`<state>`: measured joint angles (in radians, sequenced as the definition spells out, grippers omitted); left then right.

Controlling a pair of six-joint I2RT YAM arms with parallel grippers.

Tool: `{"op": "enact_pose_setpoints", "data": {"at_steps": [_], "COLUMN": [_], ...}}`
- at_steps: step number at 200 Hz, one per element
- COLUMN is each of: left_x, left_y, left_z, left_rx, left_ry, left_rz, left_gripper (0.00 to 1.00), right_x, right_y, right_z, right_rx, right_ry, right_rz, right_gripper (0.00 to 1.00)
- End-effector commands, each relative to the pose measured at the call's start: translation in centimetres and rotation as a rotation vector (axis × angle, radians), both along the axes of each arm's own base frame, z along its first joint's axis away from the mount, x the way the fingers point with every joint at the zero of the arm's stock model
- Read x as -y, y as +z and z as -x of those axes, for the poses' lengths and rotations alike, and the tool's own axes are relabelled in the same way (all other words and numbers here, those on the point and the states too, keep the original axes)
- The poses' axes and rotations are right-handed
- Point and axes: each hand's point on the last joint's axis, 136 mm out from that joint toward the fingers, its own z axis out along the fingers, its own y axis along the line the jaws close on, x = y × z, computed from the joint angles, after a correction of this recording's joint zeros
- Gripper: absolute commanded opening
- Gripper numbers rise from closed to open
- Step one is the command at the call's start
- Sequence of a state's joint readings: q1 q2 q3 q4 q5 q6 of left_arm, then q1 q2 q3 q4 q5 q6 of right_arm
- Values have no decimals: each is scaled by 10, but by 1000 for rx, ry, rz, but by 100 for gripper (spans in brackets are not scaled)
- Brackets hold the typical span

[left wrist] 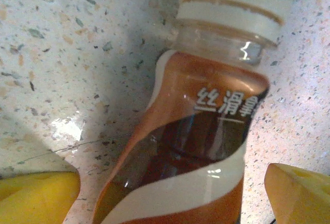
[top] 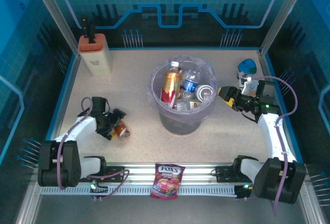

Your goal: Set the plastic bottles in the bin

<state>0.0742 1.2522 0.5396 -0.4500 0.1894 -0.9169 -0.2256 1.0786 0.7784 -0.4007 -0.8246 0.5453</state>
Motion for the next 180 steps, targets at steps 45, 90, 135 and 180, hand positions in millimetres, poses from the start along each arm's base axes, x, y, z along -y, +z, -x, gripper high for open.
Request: {"op": "enact_pose_setpoints", "data": {"at_steps": [45,90,135,180], "left_x": [-67,-80,-68,-41], "left_y": [2,21,15,13], "left_z": [-48,-66,-91,-72], "left_rx": [65,73,96,88], "left_ry": [-17,-57,-82,-92], "left_rz": [-321,-404,-329,-283], "left_gripper": [91,90,83,85], "right_x": [3,3,3,6], "right_y": [-2,-2,1,0], "right_z": [5,3,2,4], "right_rx": [1,1,4,4], "right_ry": [-7,-10,-1,-9], "right_rz": [19,18,24,53], "right_gripper": [81,81,81,81]}}
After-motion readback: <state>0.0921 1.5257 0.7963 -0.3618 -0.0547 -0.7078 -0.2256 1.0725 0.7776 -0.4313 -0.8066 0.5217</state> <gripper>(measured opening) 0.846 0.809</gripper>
